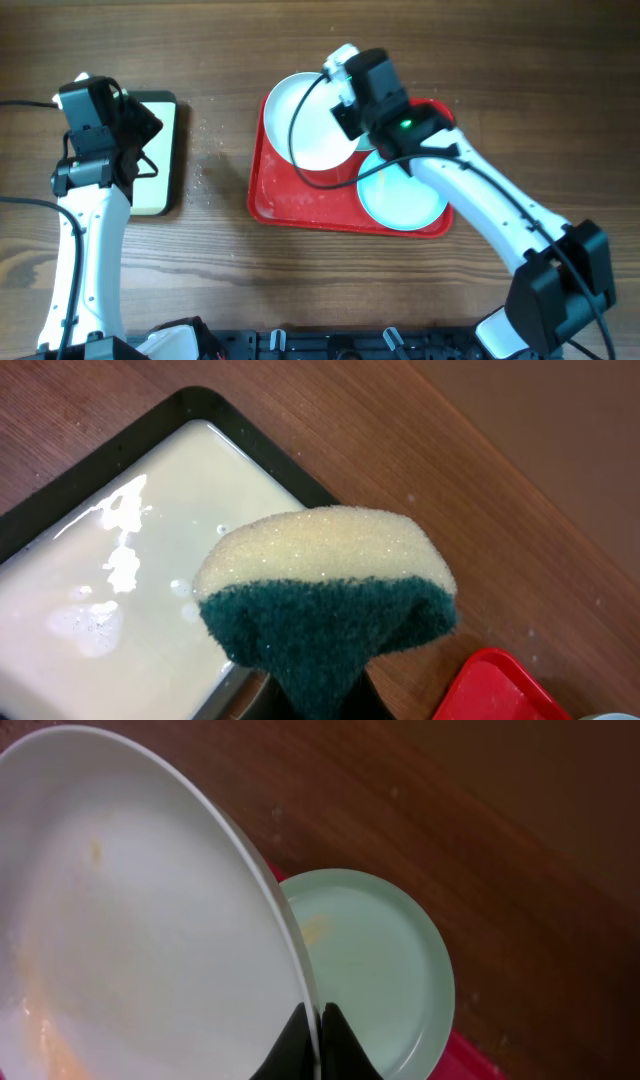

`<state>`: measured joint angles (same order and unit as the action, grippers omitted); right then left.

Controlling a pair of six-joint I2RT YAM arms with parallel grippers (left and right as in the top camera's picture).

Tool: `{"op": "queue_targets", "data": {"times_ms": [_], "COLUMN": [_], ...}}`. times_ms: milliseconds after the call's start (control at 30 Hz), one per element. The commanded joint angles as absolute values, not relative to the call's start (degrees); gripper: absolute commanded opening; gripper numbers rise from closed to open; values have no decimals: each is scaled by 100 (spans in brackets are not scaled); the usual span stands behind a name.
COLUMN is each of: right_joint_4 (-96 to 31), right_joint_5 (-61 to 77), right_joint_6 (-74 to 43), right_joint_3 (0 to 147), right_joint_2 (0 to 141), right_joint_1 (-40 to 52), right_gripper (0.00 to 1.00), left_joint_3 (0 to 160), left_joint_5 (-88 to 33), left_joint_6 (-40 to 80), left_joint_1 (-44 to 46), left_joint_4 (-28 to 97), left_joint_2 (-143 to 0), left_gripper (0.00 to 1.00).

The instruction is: Clean dirty plates on tray and stack at the side

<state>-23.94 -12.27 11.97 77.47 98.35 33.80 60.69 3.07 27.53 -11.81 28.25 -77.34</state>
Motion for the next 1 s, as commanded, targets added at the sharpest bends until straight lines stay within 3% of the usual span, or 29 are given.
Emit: {"op": "queue_targets", "data": {"times_ms": [0,100,167,233,467,633,700,967], "right_joint_4": [-2121,-2482,-3074,-3334,-2993,-3138,-3225,-3234], "right_joint_5": [-2279,-1868,-272,336,517,943,1557,1505], "right_joint_6": [1804,1234,974,587,447,215,82,-373], "right_joint_3": [7850,7835,7826,7826,7832,7826,7826,7826], "right_joint_2": [9760,9771,9900,10160,10427,10748,11192,11734], "right_joint_1": [3863,3892,3579,3317,3153,3148,3148,2897], "right_gripper": [4,4,4,4,5,4,4,4], "left_joint_3": [6086,6086,6086,6086,6086,6086,6086,6086], "left_joint_5": [257,169,-355,-495,-517,-1240,-1240,-1240], "left_joint_6": [2746,2749,2744,2724,2729,2724,2724,2571], "left_joint_1": [-1212,-1212,-1210,-1168,-1098,-996,-692,773], "left_joint_4": [2832,2936,3055,3085,3109,3089,3037,2932], "left_joint_2": [-7688,-7688,-7695,-7743,-7905,-7940,-8066,-9028], "left_gripper": [4,4,4,4,4,4,4,4]}}
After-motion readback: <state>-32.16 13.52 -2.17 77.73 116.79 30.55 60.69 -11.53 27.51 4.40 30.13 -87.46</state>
